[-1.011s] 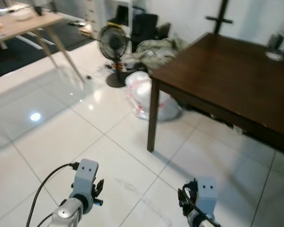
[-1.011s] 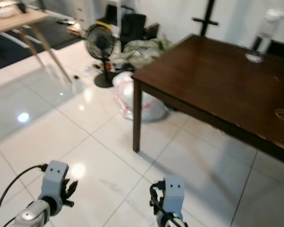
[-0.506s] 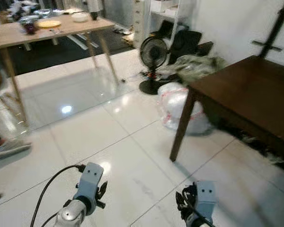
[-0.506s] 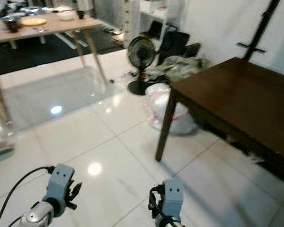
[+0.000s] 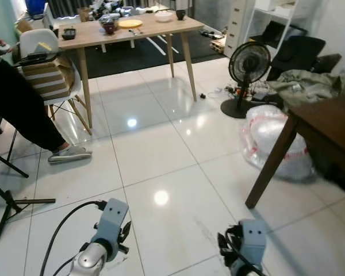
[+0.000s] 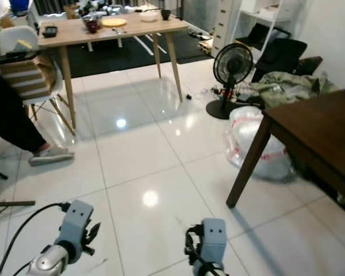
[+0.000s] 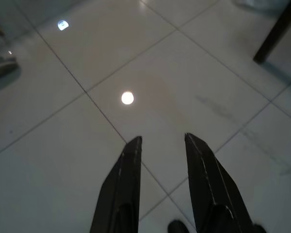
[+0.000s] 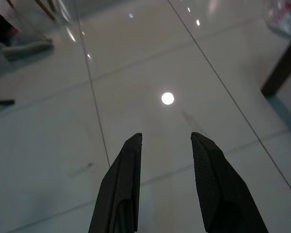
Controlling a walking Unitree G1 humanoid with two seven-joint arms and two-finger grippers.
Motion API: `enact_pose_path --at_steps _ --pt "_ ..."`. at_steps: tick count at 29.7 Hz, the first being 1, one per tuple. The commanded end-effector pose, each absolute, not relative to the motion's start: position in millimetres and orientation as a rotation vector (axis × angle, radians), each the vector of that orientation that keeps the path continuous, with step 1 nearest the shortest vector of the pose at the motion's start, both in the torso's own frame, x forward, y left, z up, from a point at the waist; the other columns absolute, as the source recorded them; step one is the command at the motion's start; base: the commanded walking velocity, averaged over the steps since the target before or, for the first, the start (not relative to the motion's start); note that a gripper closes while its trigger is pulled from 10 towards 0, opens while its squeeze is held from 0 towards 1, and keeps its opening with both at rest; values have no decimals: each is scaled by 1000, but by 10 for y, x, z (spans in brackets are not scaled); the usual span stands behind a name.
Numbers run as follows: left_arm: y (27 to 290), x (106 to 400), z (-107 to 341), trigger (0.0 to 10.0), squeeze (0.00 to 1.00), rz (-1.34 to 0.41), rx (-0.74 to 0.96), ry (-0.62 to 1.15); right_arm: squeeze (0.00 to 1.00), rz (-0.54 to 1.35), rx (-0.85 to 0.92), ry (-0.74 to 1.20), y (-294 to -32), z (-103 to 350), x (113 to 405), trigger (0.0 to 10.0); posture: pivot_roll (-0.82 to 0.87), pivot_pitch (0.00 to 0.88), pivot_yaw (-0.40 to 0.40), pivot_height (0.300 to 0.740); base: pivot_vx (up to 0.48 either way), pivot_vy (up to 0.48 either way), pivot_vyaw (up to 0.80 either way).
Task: Setting the table
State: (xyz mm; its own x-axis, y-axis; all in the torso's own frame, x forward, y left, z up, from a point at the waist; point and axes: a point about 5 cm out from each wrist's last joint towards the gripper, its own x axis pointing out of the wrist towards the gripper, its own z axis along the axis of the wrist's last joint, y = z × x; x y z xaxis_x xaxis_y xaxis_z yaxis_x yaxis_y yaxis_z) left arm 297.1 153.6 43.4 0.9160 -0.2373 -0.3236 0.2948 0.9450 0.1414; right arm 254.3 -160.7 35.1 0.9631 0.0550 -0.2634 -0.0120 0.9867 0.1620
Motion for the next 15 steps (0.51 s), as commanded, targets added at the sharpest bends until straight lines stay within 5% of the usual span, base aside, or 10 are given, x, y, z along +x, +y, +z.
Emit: enact_pose_path --at_steps 1,5,15 --pt "1567 2921 340 10000 0 -274 189 343 0 53 179 279 -1568 302 2490 10000 -15 109 71 740 0 0 0" --pt "1566 2931 342 10000 0 -274 202 329 0 73 168 254 -1543 339 2498 10000 -15 109 71 740 388 261 0" --pt "1558 2936 343 10000 0 -273 206 321 0 63 178 259 -1560 331 2494 10000 -15 114 69 740 447 0 0"
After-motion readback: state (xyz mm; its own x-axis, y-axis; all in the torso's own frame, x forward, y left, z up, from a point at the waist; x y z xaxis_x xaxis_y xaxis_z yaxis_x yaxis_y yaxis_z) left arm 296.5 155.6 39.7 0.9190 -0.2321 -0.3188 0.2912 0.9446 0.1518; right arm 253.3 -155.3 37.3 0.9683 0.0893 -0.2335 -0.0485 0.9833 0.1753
